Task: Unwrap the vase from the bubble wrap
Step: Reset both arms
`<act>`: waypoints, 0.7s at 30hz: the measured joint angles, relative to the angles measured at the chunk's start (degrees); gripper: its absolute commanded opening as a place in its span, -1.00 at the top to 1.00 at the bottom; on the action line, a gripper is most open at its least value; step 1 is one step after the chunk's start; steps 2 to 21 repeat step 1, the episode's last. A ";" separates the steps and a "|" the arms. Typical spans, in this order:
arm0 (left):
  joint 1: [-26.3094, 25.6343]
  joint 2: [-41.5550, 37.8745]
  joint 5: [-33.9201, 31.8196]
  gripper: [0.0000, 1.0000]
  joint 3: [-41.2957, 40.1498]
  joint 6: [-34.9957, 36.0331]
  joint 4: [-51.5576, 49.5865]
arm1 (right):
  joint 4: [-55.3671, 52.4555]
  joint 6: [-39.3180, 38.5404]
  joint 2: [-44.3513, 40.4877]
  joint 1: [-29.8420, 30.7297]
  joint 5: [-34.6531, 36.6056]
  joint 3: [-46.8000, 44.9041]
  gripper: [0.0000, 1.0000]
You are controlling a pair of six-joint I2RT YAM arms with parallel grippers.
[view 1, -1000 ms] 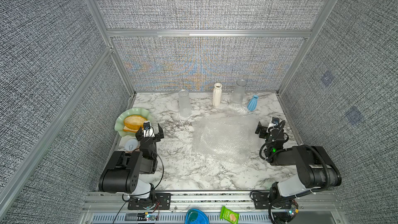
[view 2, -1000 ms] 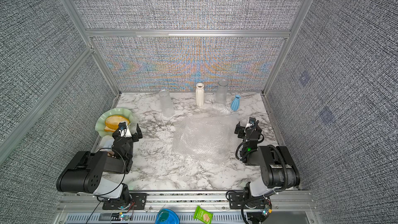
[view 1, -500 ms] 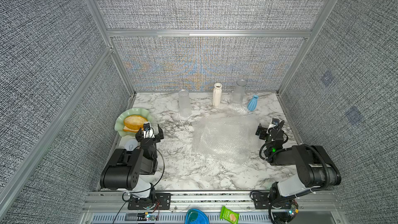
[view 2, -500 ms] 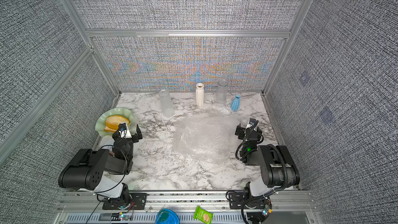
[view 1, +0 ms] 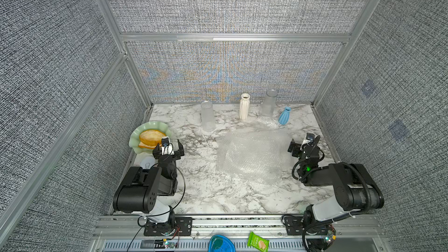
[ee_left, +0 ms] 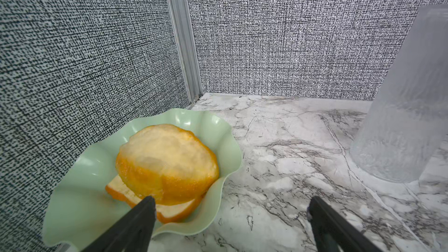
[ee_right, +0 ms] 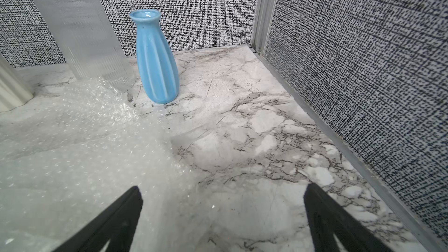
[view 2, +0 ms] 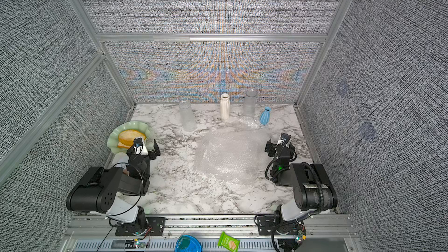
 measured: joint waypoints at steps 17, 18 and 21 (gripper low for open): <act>0.02 0.00 -0.02 -0.99 -0.04 -0.02 0.00 | 0.00 0.00 0.00 0.00 0.00 0.00 -0.98; 0.02 0.00 -0.02 -0.99 -0.04 -0.02 0.00 | 0.00 0.00 0.00 0.00 0.00 0.00 -0.98; 0.02 0.00 -0.02 -0.99 -0.04 -0.02 0.00 | 0.00 0.00 0.00 0.00 0.00 0.00 -0.98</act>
